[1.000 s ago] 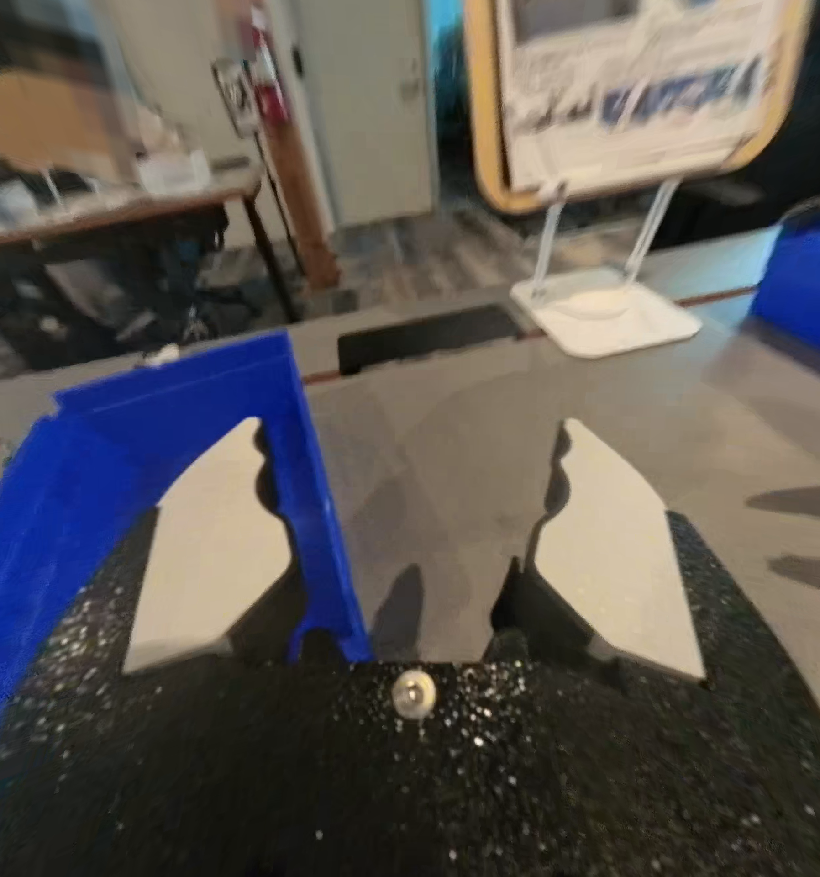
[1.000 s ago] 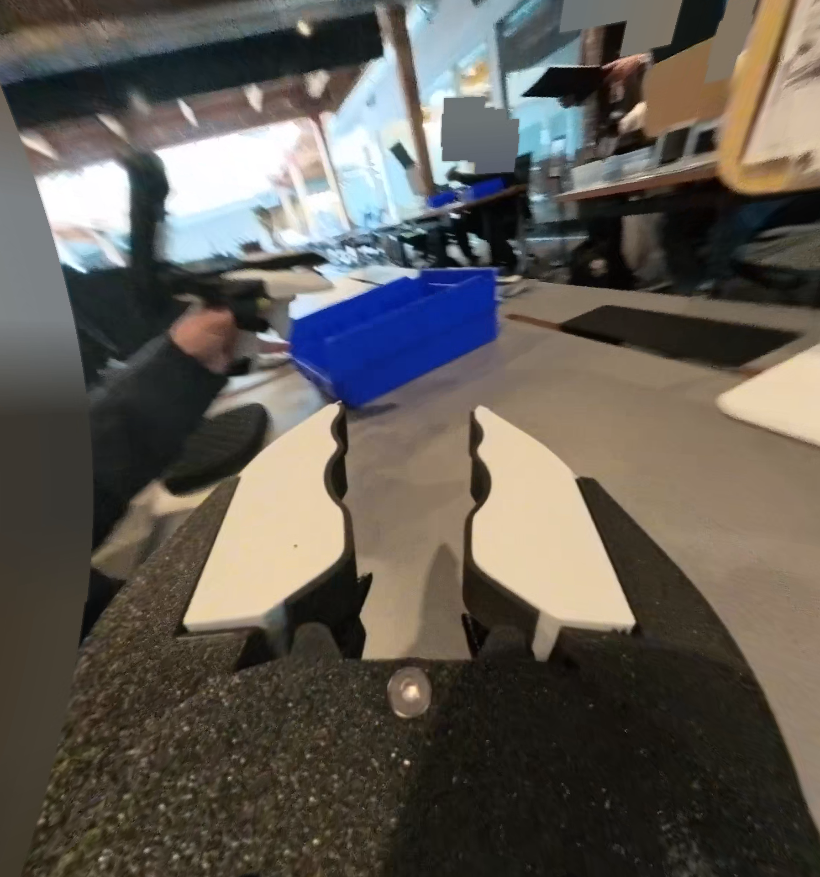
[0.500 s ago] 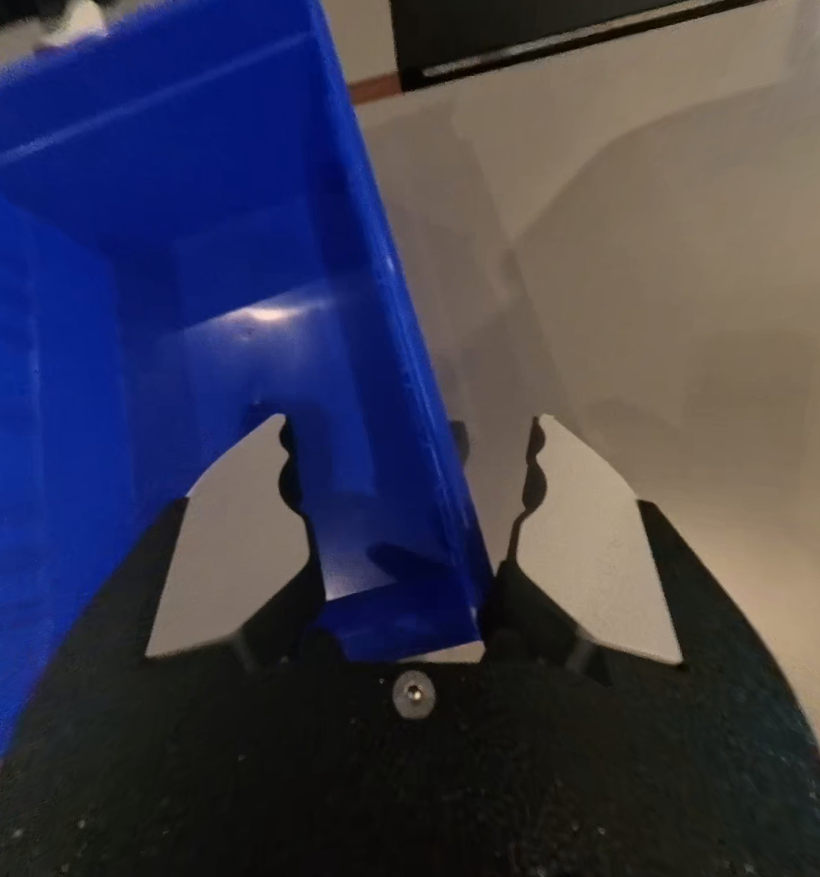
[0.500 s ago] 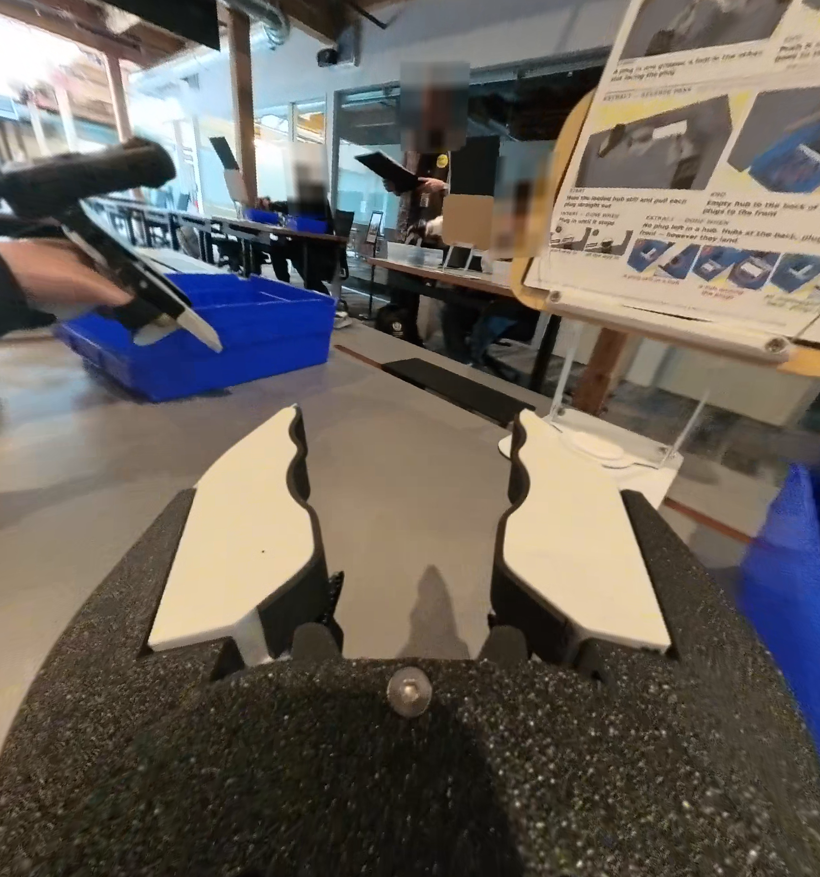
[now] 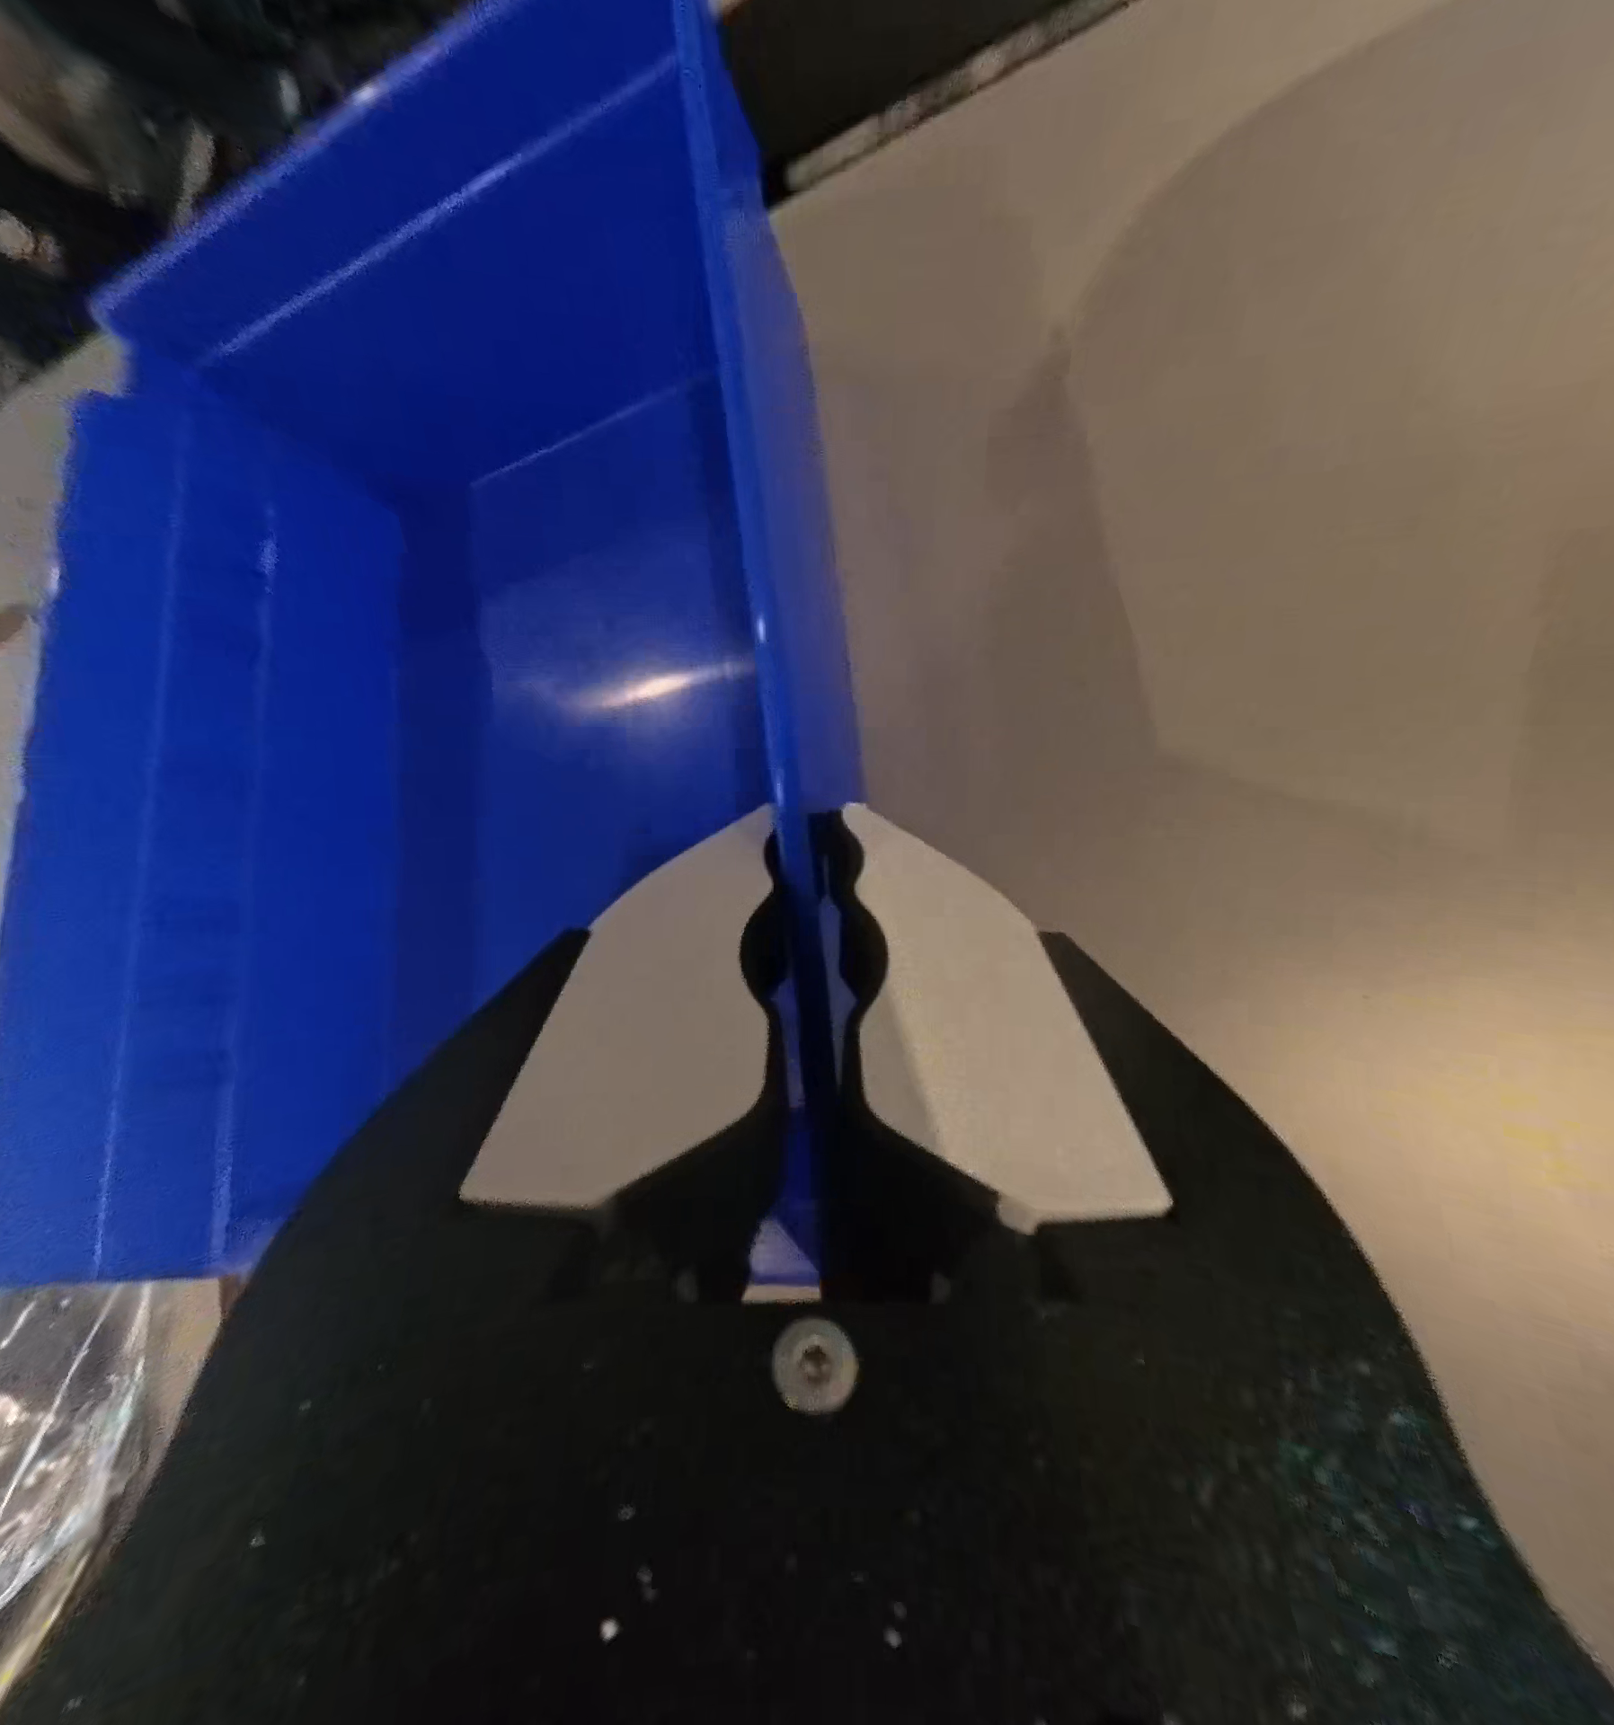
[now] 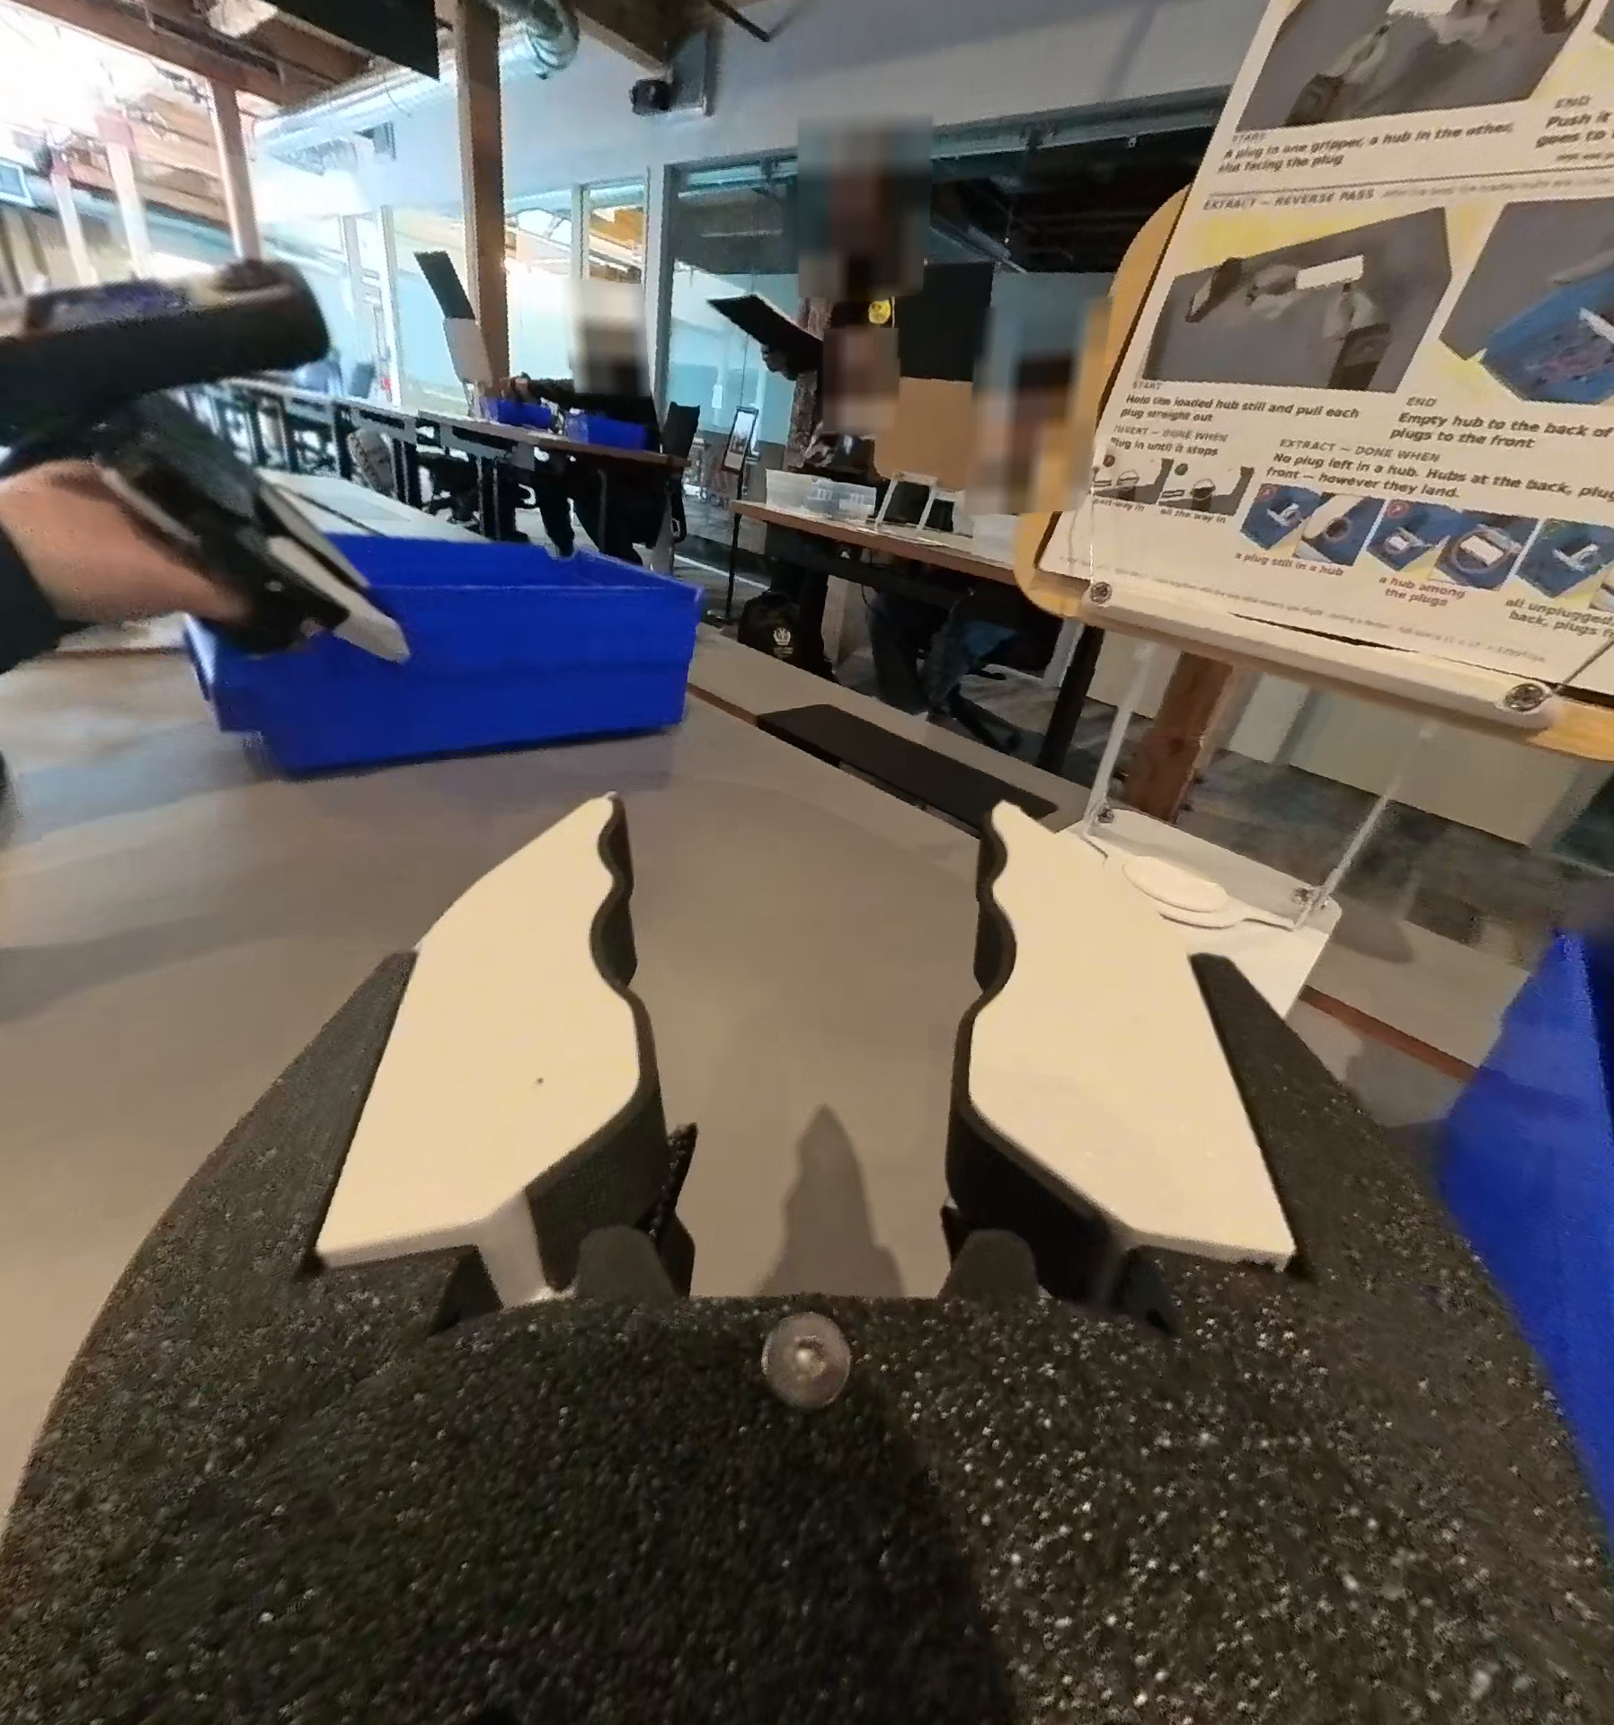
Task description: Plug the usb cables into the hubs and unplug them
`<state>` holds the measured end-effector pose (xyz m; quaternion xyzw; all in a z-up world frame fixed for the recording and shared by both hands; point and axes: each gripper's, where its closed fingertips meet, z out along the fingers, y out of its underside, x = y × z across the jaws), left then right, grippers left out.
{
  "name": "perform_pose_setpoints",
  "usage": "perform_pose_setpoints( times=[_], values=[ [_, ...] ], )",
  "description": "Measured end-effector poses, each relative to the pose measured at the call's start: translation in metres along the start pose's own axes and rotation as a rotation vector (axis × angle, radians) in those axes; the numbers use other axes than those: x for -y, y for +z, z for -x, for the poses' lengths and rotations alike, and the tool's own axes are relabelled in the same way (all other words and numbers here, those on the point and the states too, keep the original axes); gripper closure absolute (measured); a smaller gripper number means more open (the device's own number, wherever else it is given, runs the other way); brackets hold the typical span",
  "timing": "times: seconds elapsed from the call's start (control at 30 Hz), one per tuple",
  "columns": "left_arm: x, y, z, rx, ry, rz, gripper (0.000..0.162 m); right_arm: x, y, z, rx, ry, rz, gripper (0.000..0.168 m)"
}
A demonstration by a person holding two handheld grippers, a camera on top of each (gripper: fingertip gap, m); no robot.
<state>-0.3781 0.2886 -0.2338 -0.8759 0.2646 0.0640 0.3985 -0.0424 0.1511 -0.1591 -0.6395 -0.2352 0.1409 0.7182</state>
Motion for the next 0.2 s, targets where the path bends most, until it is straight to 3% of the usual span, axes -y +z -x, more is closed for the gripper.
perform_pose_setpoints(
  times=[0.2],
  values=[
    [0.006, -0.060, -0.042, -0.093, 0.106, -0.205, 0.156, 0.013, -0.009, -0.012, -0.058, -0.033, -0.068, 0.108]
  ],
)
